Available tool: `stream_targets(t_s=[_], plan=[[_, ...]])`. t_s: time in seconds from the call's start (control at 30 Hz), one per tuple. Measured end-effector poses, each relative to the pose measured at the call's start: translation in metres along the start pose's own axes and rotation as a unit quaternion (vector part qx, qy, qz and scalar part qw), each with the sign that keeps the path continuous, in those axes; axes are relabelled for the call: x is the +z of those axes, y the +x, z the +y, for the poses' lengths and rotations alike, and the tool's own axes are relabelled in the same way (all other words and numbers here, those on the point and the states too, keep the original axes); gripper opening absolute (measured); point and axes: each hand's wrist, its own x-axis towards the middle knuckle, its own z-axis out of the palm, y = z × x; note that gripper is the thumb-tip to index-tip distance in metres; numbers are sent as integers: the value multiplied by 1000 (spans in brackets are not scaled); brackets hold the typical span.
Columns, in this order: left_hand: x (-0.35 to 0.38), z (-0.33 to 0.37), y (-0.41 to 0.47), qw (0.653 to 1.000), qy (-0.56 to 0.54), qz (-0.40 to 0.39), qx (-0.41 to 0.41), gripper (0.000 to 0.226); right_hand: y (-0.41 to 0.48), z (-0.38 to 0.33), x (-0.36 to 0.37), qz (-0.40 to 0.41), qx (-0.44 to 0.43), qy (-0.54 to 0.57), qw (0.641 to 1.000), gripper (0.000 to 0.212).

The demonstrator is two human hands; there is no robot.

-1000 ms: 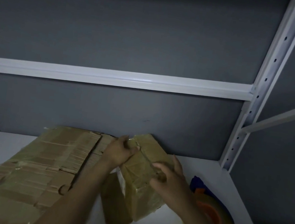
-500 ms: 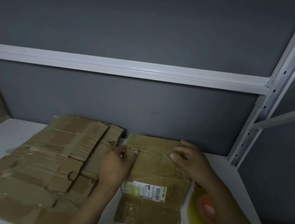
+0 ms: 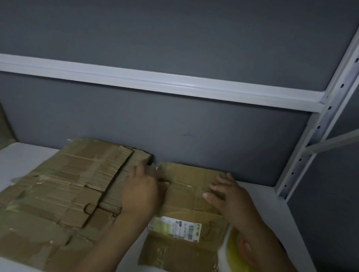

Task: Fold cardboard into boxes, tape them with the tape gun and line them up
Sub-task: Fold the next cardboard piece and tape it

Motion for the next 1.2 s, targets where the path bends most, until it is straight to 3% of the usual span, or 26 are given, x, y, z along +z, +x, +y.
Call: stream_targets(t_s=[0.07,0.17,0.23,0.3,0.4,0.47,0.53,0.67,0.77,0.87,0.97,1.03,1.2], plan=[[5,10,-2,995,-30,30,89,64,0,3,0,10,-5,13,1000,51],[9,31,-5,976,-32,-113,182,67,0,4,0,6,-11,27,1000,49],[12,37,-4,970,12,-171,173,61,-6,5,-2,-1,-20,45,999,49],[13,39,-2,970,24,-184,158,59,-21,14,-6,46,-8,79,996,48],[16,40,-1,965,50,-197,162,64,-54,49,-10,132,95,-12,987,53],[18,42,-3,963,59,-202,169,68,-75,76,-9,77,189,-97,974,58],[18,46,-4,961,60,-202,179,67,-88,92,-2,8,246,-110,963,56],[18,48,-4,961,65,-204,176,77,-91,102,5,57,259,-105,958,21],[18,48,-6,962,71,-203,170,81,-92,98,5,104,245,-106,958,16],[16,48,-6,962,72,-208,161,77,-96,86,-4,205,204,-63,955,19],[10,49,-2,957,84,-216,174,96,-90,61,-27,346,162,-7,924,24],[9,48,0,956,85,-210,185,97,-74,40,-45,413,125,12,902,29],[18,42,3,965,61,-179,181,98,-20,-2,-53,433,-3,-58,900,35]])
